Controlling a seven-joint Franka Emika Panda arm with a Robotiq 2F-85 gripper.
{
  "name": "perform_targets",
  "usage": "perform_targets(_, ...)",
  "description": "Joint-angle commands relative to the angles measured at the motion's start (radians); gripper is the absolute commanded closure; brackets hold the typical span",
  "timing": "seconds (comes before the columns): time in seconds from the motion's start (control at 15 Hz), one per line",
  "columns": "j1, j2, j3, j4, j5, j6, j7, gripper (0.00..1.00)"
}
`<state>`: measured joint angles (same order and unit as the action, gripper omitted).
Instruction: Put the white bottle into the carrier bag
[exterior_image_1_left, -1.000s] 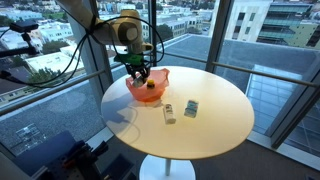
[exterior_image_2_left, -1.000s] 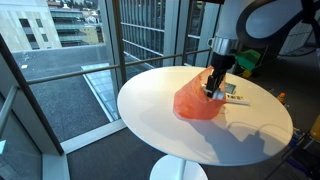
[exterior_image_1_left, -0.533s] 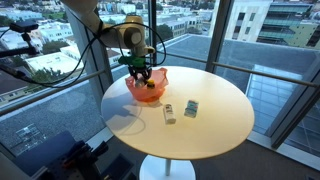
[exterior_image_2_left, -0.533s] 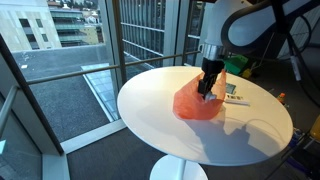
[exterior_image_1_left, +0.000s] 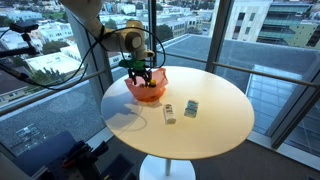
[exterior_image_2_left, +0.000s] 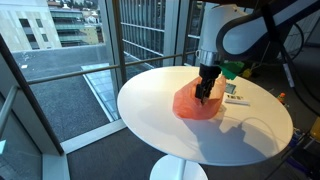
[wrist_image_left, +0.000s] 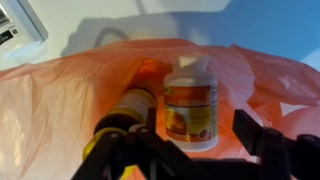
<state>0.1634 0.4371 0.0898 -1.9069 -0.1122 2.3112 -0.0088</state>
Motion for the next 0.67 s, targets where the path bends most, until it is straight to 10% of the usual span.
perform_targets(0.0,0.009,-0.002,-0.011,0.026,-0.021,-0.035,0.027,0.0)
perform_targets(0.6,-0.01,-0.059,-0.011,0.008,-0.003,-0.027,0.013,0.0)
